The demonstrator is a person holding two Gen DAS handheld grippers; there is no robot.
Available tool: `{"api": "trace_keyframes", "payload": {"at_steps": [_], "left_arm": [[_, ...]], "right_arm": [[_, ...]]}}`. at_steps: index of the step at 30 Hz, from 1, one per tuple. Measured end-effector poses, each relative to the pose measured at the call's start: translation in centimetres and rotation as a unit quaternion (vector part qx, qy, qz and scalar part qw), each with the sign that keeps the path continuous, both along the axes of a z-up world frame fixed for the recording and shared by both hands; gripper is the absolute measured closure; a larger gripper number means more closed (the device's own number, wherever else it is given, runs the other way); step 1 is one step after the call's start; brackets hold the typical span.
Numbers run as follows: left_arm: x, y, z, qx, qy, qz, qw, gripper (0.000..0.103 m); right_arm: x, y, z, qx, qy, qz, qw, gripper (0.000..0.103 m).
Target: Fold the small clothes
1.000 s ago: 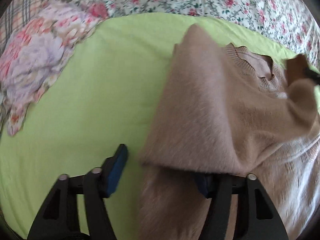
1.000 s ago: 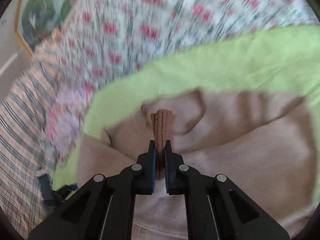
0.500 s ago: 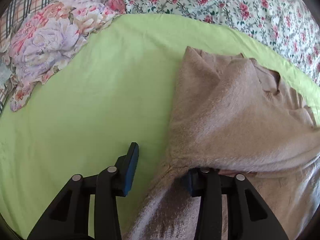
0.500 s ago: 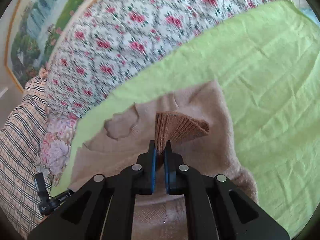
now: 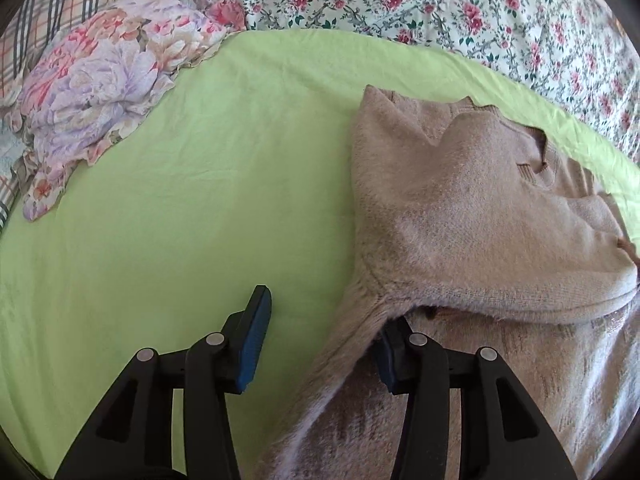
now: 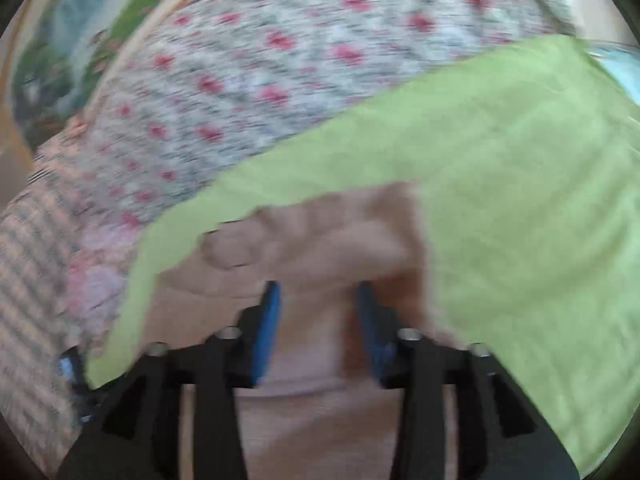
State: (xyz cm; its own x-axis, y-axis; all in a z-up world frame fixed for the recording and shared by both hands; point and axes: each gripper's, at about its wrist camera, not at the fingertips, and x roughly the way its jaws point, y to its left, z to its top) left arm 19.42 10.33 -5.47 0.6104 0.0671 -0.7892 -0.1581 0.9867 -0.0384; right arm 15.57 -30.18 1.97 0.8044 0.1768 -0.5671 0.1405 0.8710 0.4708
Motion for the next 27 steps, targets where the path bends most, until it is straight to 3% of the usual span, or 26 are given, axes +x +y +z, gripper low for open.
{"api": "trace_keyframes", "payload": {"at_steps": [2, 4, 9, 11, 14, 17, 19, 21, 23, 27], "left_arm": [[0.0, 0.7, -0.3, -0.024, -0.003, 0.009, 0.9997, 0.053], [0.0, 1.2, -0.3, -0.039, -0.012, 0.019, 0.999, 0.053], [-0.5, 1.6, -0.4, -0.06, -0.031, 0.025, 0.9974, 0.053], [-0.6, 1.9, -0.5, -0.072, -0.035, 0.025, 0.9964, 0.053], [-0.9, 2.2, -0.6, -0.088, -0.045, 0.026, 0.9948, 0.053], [-1.1, 2.4, -0.7, -0.104, -0.056, 0.03, 0.9925, 0.053], [-1.3, 2.7, -0.8, -0.116, -0.063, 0.032, 0.9908, 0.053], [-1.5, 3.1, -0.9, -0.128, -0.069, 0.036, 0.9887, 0.054], [-1.7, 3.6, -1.0, -0.14, -0.076, 0.042, 0.9863, 0.056], [-2.0, 4.5, -1.2, -0.168, -0.083, 0.048, 0.9811, 0.058]], "right_arm": [[4.3, 3.1, 0.5, 0.025, -0.002, 0.089, 0.996, 0.037], [10.2, 7.2, 0.3, 0.051, 0.019, 0.188, 0.981, 0.034], [21.3, 14.0, -2.4, 0.051, 0.092, 0.298, 0.949, 0.034], [23.6, 15.5, -4.0, 0.037, 0.128, 0.312, 0.941, 0.032], [27.1, 17.9, -7.7, 0.064, 0.227, 0.363, 0.901, 0.03], [27.9, 21.0, -9.0, 0.132, 0.238, 0.444, 0.854, 0.029], [28.4, 23.1, -8.8, 0.163, 0.212, 0.474, 0.839, 0.029], [29.2, 24.6, -8.8, 0.188, 0.182, 0.478, 0.839, 0.029], [30.6, 25.6, -9.1, 0.222, 0.153, 0.457, 0.848, 0.03], [32.5, 25.3, -10.4, 0.232, 0.141, 0.369, 0.889, 0.03]]}}
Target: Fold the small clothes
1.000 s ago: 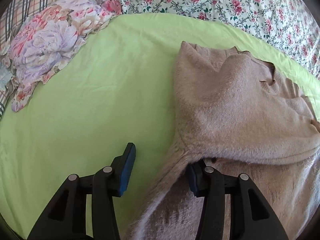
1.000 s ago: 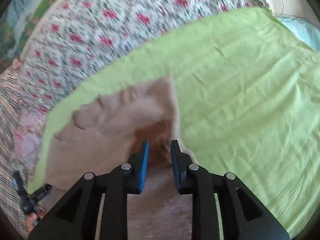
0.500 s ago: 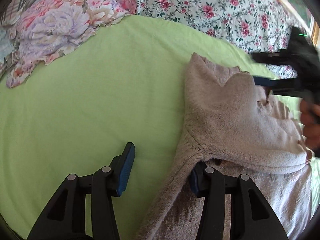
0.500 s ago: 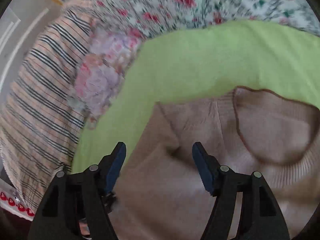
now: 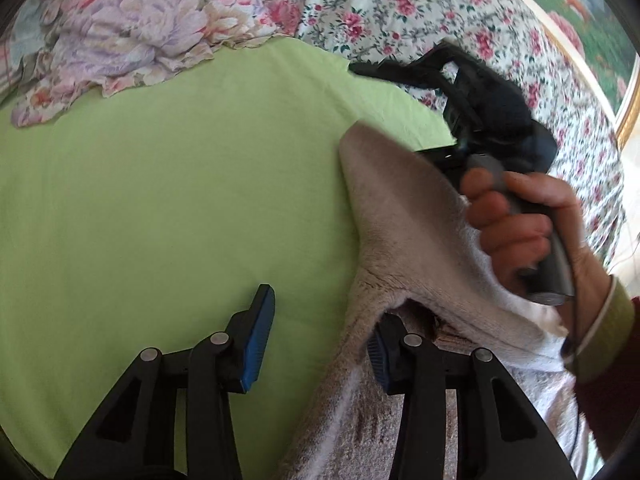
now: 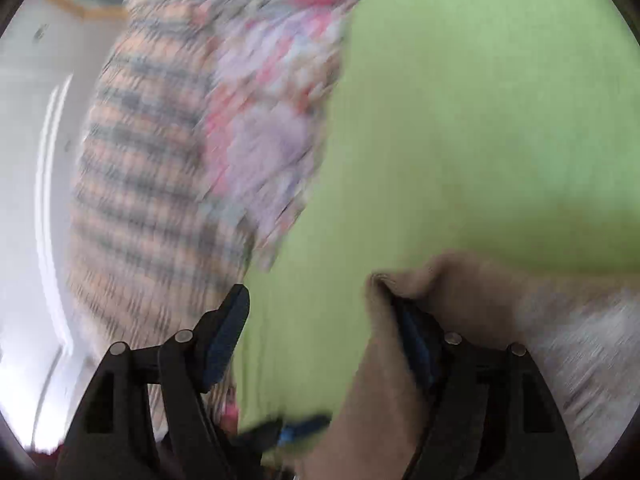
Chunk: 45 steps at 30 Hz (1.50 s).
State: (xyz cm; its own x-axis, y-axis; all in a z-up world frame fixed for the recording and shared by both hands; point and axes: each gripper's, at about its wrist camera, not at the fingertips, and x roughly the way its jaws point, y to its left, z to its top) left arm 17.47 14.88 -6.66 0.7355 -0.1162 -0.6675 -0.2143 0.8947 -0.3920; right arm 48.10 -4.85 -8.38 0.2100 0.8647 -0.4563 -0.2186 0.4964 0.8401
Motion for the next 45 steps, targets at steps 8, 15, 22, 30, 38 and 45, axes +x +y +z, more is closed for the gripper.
{"api": "trace_keyframes", "payload": {"at_steps": [8, 15, 22, 30, 38, 45], "left_arm": [[-0.4, 0.7, 0.7, -0.036, 0.025, -0.037, 0.9984, 0.057], [-0.4, 0.1, 3.8, -0.027, 0.022, -0.083, 0.996, 0.046], [5.8, -1.9, 2.8, 0.003, 0.075, -0.135, 0.9879, 0.042], [7.6, -2.1, 1.1, 0.02, 0.088, -0.141, 0.9858, 0.044], [7.0, -4.4, 1.5, 0.116, 0.071, -0.121, 0.9834, 0.08], [6.8, -4.8, 1.4, 0.145, 0.069, -0.113, 0.9806, 0.075]], "right_arm": [[-6.1, -8.7, 5.0, -0.08, -0.071, -0.106, 0.989, 0.032], [-20.5, -19.6, 6.1, -0.198, -0.09, -0.226, 0.95, 0.032], [-31.8, -29.1, 6.4, -0.273, -0.075, -0.353, 0.892, 0.04], [-31.4, -28.1, 2.9, -0.351, -0.03, -0.314, 0.882, 0.071], [-32.3, -28.2, 8.6, -0.356, -0.121, -0.369, 0.85, 0.096], [-32.9, -28.9, 4.0, -0.44, -0.038, -0.353, 0.825, 0.098]]}}
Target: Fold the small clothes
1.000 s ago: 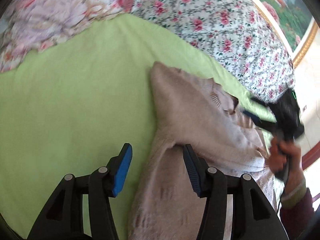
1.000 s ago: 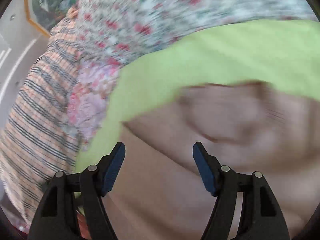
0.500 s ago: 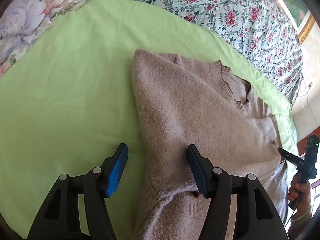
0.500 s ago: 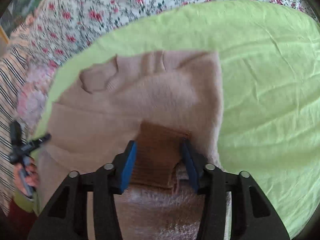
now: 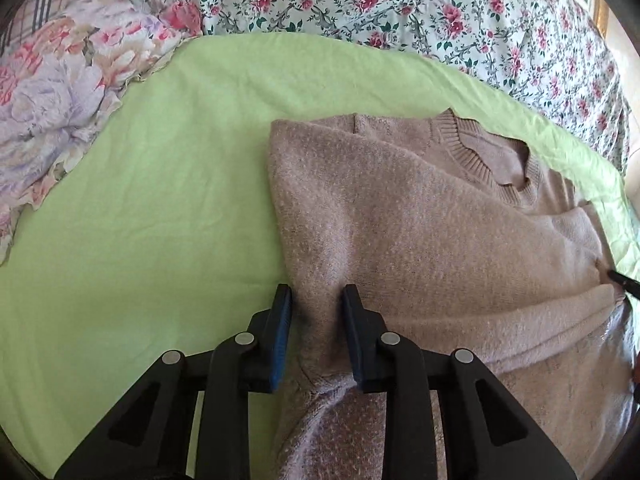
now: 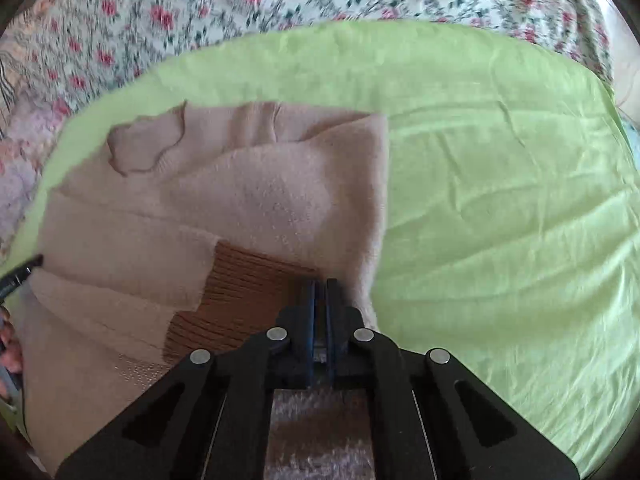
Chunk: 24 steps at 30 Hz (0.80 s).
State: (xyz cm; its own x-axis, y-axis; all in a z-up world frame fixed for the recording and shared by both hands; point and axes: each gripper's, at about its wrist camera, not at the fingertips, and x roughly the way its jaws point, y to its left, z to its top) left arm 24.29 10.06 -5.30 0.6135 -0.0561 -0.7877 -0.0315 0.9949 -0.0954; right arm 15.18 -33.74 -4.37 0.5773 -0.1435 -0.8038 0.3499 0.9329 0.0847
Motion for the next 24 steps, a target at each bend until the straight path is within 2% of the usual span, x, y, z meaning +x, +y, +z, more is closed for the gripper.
{"api": "trace_keyframes", "payload": {"at_steps": [1, 3, 4, 5, 7, 9, 11, 13, 16, 19, 20, 21, 22, 24], "left_arm": [[0.0, 0.0, 0.0, 0.001, 0.001, -0.002, 1.0, 0.075], [-0.1, -0.1, 0.0, 0.008, 0.002, -0.002, 1.0, 0.075], [-0.1, -0.2, 0.0, 0.012, 0.002, -0.001, 0.9999, 0.075], [-0.2, -0.3, 0.1, 0.019, 0.001, -0.001, 0.9998, 0.075], [-0.2, -0.5, 0.1, 0.027, 0.001, 0.0, 0.9996, 0.074], [-0.3, -0.2, 0.2, 0.024, 0.003, 0.0, 0.9997, 0.072], [-0.6, 0.3, 0.2, 0.022, 0.007, 0.001, 0.9997, 0.066], [-1.2, 0.7, 0.3, 0.027, 0.011, 0.001, 0.9996, 0.06], [-3.1, 1.3, 1.1, 0.02, 0.016, -0.005, 0.9997, 0.059], [-6.1, 1.5, 2.4, 0.013, 0.014, -0.009, 0.9998, 0.052], [-7.5, 1.7, 2.6, 0.001, 0.017, -0.01, 0.9998, 0.044], [-8.6, 2.0, 2.8, -0.01, 0.018, -0.011, 0.9997, 0.042], [-10.3, 2.2, 2.9, -0.024, 0.02, -0.013, 0.9994, 0.042], [-12.6, 2.5, 2.9, -0.038, 0.027, -0.016, 0.9988, 0.042]], "right_arm": [[-0.5, 0.1, 0.8, -0.003, -0.007, -0.008, 1.0, 0.097], [-1.3, 0.9, 2.3, 0.006, -0.053, 0.0, 0.999, 0.097], [-1.3, 1.8, 2.9, 0.026, -0.075, 0.027, 0.996, 0.097], [-1.0, 2.3, 3.0, 0.042, -0.079, 0.045, 0.995, 0.097], [0.1, 3.0, 1.7, 0.064, -0.051, 0.065, 0.995, 0.097], [1.0, 2.6, -0.5, 0.062, 0.004, 0.052, 0.997, 0.097], [0.1, 1.6, -0.9, 0.096, -0.008, 0.04, 0.995, 0.098], [-1.0, 1.4, 0.0, 0.097, -0.011, 0.028, 0.995, 0.098], [-3.4, 1.7, 1.9, 0.088, -0.028, 0.025, 0.995, 0.097], [-5.9, 1.8, 2.8, 0.113, -0.052, 0.027, 0.992, 0.094], [-7.2, 2.0, 3.2, 0.122, -0.06, 0.028, 0.99, 0.093], [-8.1, 2.2, 3.5, 0.128, -0.064, 0.029, 0.989, 0.086], [-9.0, 2.7, 3.5, 0.132, -0.069, 0.032, 0.988, 0.073], [-10.7, 3.2, 3.7, 0.136, -0.078, 0.039, 0.987, 0.063]]}}
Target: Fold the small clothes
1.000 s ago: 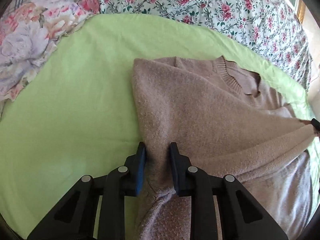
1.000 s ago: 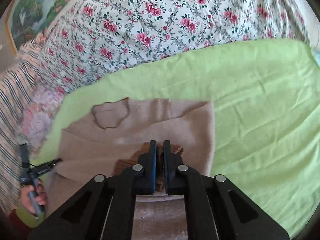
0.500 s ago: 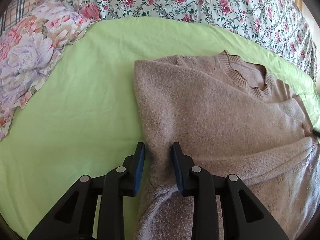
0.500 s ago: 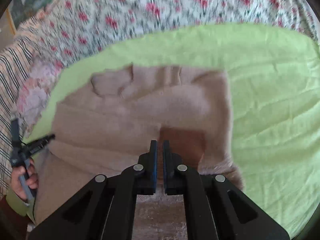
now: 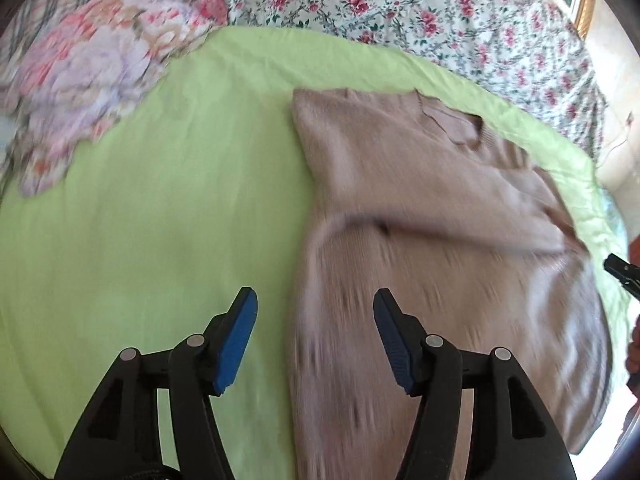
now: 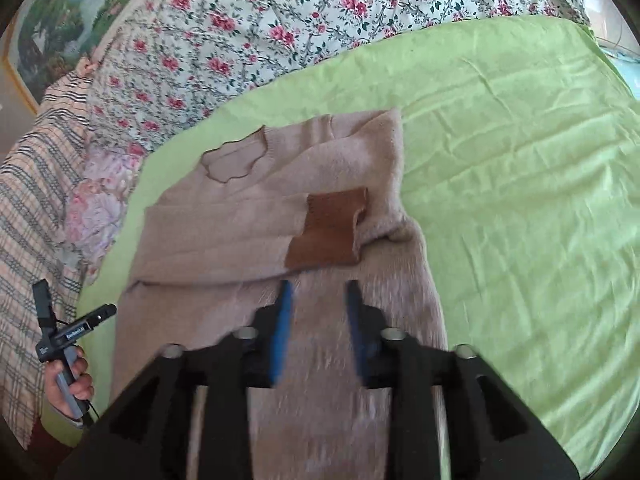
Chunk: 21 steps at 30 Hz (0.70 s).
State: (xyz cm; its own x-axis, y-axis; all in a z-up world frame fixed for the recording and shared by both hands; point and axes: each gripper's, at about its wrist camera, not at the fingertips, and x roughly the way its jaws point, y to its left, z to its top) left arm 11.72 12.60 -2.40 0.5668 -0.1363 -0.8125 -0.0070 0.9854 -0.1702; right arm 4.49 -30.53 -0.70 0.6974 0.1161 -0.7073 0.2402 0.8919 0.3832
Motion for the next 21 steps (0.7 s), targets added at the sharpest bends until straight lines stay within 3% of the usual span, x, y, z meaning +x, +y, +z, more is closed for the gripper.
{"api": "trace_keyframes", "payload": {"at_steps": [10, 13, 16, 21], "left_arm": [[-11.7, 0.1, -2.9, -0.073, 0.057, -0.024, 0.9954, 0.039], [-14.5, -0.4, -3.3, -0.091, 0.048, -0.042, 0.9937, 0.039], [-16.7, -1.1, -3.7, -0.136, 0.043, -0.065, 0.9876, 0.039], [-18.9, -2.0, -4.4, -0.171, 0.046, -0.099, 0.9793, 0.039]], "right_arm": [[-8.6, 0.9, -1.6, 0.043, -0.003, 0.017, 0.999, 0.063], [-10.8, 1.1, -2.1, 0.051, 0.0, 0.026, 0.998, 0.063], [-13.0, 0.7, -2.5, 0.057, 0.003, 0.032, 0.998, 0.063], [-16.4, -0.4, -3.4, 0.074, 0.019, 0.042, 0.996, 0.062]]}}
